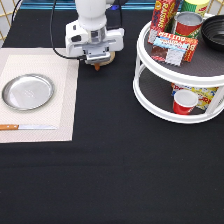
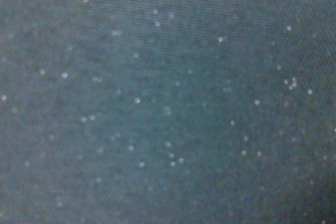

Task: Arrange plate and fork

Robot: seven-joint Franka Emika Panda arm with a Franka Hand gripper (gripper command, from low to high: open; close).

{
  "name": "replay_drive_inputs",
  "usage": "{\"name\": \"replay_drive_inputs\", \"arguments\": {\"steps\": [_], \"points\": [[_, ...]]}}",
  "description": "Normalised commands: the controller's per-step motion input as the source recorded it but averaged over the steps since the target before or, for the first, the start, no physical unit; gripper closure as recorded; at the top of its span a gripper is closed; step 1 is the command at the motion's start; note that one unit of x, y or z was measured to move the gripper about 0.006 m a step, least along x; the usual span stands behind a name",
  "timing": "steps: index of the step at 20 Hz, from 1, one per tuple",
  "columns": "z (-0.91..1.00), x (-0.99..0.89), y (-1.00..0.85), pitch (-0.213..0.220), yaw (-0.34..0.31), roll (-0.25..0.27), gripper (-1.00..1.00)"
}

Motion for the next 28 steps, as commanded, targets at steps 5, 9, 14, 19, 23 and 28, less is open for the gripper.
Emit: {"name": "replay_drive_inputs", "arguments": {"steps": [5, 9, 14, 19, 23, 28], "points": [[0.27, 0.00, 0.04, 0.000, 0.000, -0.034, 1.00], [0.65, 0.06, -0.23, 0.072, 0.000, 0.000, 1.00], [0.37, 0.23, -0.59, 0.117, -0.011, 0.008, 1.00], [0.23, 0.24, -0.76, 0.101, -0.015, 0.005, 1.00], [0.18, 0.19, -0.84, 0.016, -0.014, 0.000, 1.00], [0.05, 0.07, -0.81, -0.005, -0.046, 0.000, 1.00]]}}
